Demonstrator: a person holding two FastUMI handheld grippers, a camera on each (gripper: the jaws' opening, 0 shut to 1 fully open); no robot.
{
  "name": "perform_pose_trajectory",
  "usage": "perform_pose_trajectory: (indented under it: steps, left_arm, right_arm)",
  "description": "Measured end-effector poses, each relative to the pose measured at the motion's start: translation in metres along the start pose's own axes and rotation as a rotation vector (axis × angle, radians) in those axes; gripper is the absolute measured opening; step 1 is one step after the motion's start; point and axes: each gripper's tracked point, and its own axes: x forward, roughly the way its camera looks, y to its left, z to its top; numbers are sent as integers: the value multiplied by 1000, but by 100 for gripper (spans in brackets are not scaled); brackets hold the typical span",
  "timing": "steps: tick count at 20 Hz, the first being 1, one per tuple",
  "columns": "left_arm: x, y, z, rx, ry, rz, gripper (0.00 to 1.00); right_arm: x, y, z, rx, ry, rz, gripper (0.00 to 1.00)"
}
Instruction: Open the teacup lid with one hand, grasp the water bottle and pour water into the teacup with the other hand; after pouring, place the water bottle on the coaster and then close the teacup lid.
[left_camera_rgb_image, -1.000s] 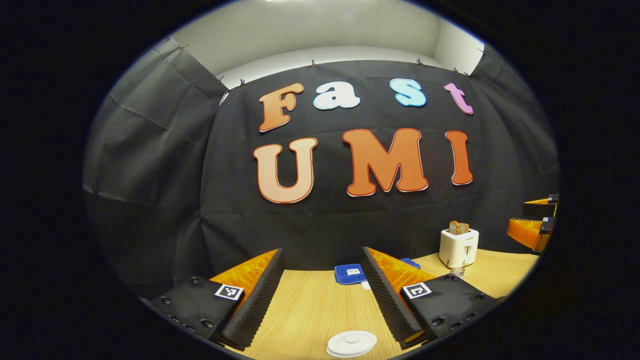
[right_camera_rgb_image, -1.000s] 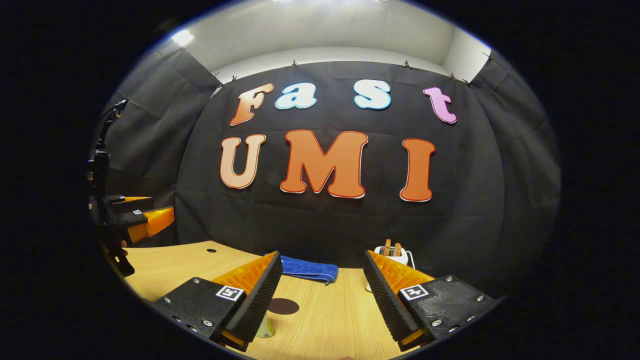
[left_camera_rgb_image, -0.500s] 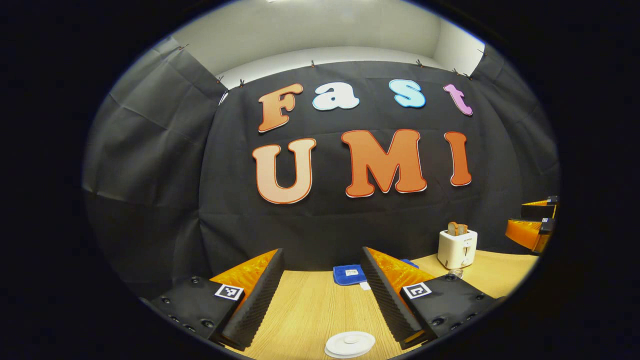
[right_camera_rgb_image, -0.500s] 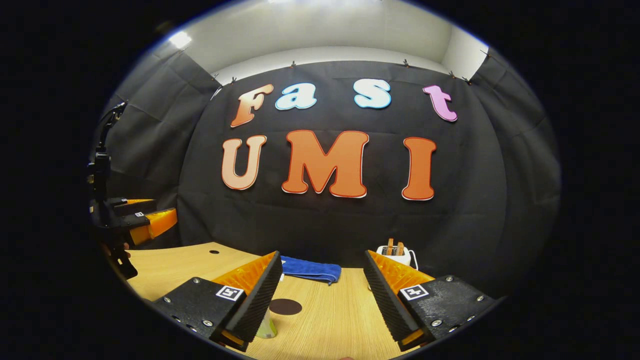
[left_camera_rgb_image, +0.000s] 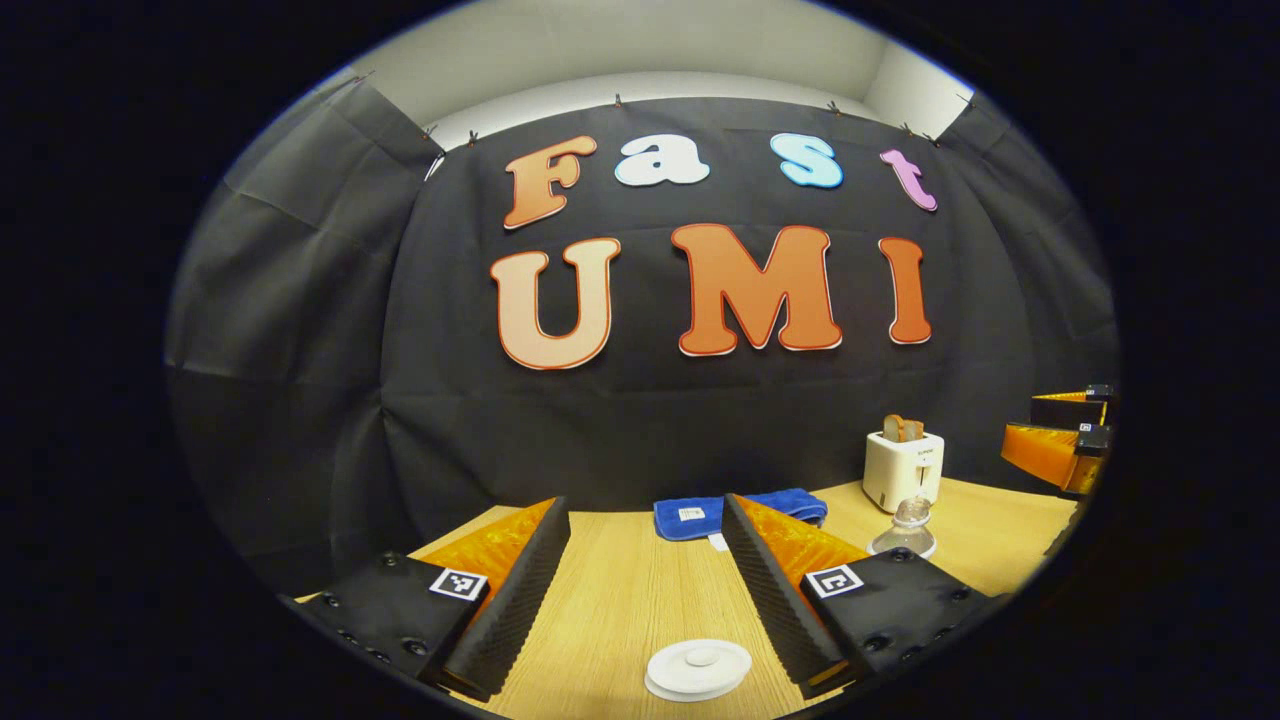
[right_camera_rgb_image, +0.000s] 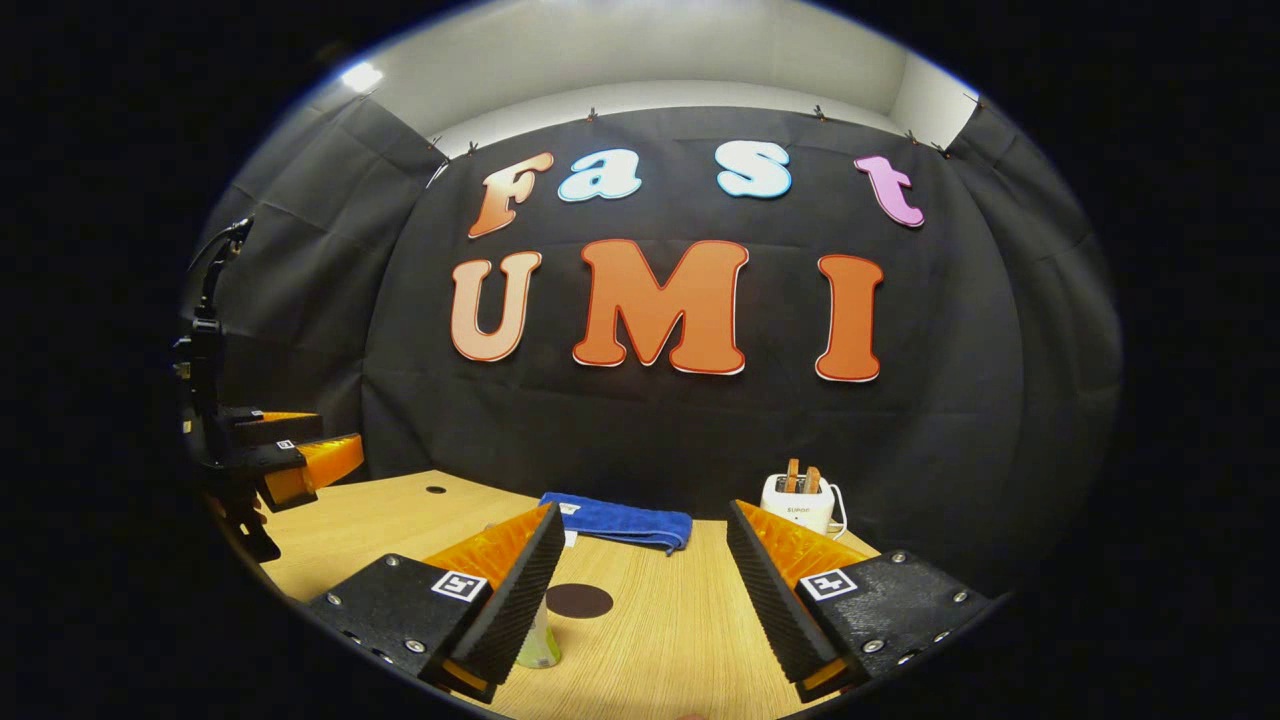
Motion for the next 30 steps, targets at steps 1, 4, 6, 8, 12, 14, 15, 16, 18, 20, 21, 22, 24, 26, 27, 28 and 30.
perform_pose_trajectory:
  steps: [1, 4, 6, 8, 12, 14, 15, 16, 18, 20, 21, 22, 24, 26, 27, 28, 30]
  left_arm:
    - [0, -1, -8, -2, 16, -11, 96]
    - [1, -9, -33, -11, 68, -57, 95]
    - [2, -14, -51, -10, 100, -85, 99]
    - [1, -18, -68, -13, 134, -115, 100]
    - [2, -29, -97, -11, 198, -167, 100]
    - [4, -33, -107, -8, 217, -181, 96]
    - [5, -35, -112, -10, 226, -188, 96]
    - [6, -39, -118, -14, 239, -198, 100]
    - [6, -41, -129, -17, 266, -210, 96]
    - [8, -43, -139, -6, 291, -212, 98]
    - [11, -42, -146, -5, 303, -210, 96]
    - [10, -42, -150, -7, 315, -210, 94]
    - [10, -41, -160, -13, 344, -214, 89]
    - [10, -46, -168, -9, 365, -229, 82]
    - [9, -48, -170, -1, 374, -235, 80]
    - [9, -48, -170, 8, 369, -236, 79]
    - [7, -51, -170, 20, 372, -247, 63]
  right_arm:
    - [0, 1, -4, 1, 6, 4, 98]
    - [3, 8, -14, 0, 30, 25, 98]
    - [4, 12, -23, -2, 48, 37, 98]
    - [4, 16, -32, 0, 61, 50, 98]
    - [5, 24, -47, 6, 94, 76, 98]
    - [6, 26, -52, 3, 106, 84, 98]
    - [6, 27, -54, 2, 110, 87, 98]
    - [5, 27, -55, 1, 112, 89, 98]
    - [6, 28, -59, -2, 118, 90, 98]
    - [7, 27, -64, -5, 128, 85, 98]
    - [7, 27, -66, -6, 134, 83, 98]
    - [8, 25, -69, -6, 139, 83, 98]
    - [7, 24, -71, -6, 144, 79, 98]
    - [8, 24, -73, -3, 147, 77, 98]
    - [8, 23, -73, -2, 149, 79, 98]
    - [9, 23, -73, -3, 149, 78, 98]
    - [10, 23, -74, -3, 149, 78, 98]
